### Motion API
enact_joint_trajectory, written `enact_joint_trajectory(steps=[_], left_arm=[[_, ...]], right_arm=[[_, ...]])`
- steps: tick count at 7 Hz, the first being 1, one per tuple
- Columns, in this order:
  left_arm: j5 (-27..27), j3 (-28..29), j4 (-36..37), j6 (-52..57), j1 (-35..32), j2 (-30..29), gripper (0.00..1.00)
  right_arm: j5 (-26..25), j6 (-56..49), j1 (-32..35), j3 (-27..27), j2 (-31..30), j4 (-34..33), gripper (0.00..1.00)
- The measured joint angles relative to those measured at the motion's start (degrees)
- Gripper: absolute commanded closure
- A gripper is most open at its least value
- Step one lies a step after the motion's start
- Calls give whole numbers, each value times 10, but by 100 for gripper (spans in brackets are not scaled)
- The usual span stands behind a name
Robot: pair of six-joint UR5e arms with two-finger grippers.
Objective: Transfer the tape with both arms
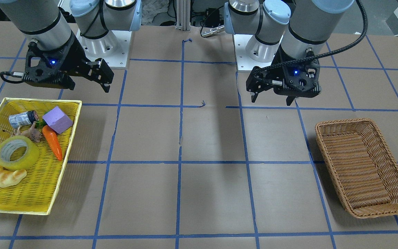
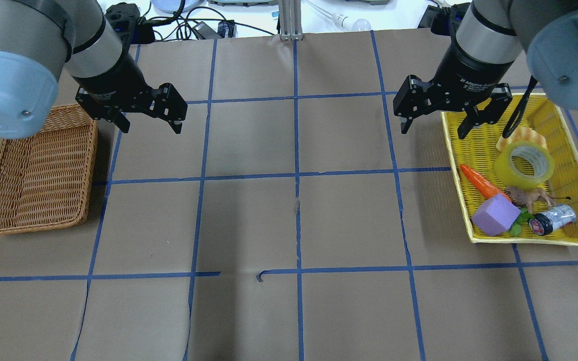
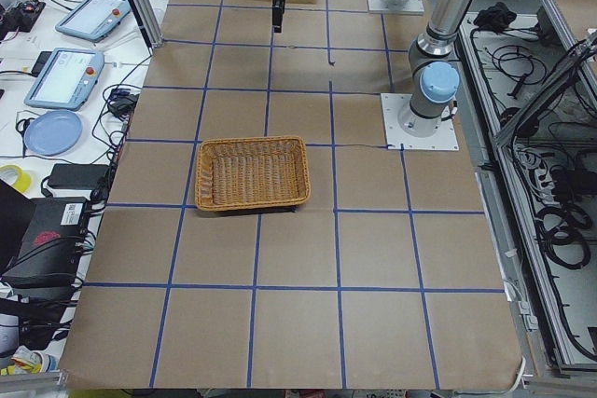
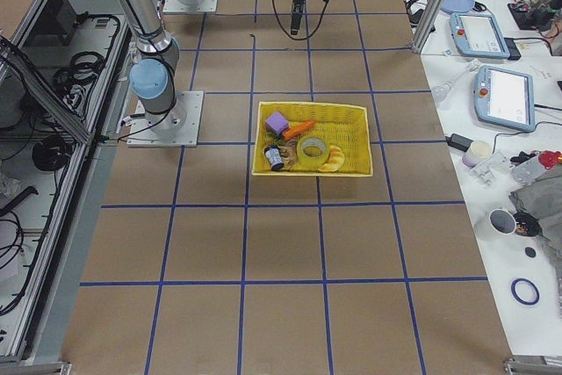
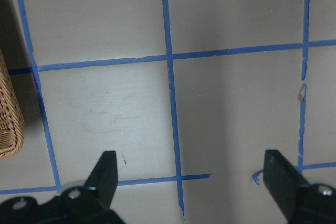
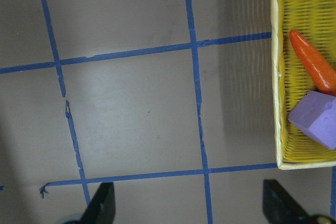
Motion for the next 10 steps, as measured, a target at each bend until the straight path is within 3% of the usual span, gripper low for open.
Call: enact_joint_trajectory(steps=[10], left_arm=[[6,0,0,-1,0,-4,0]], right_arm=[[-15,-1,0,1,2,11,0]])
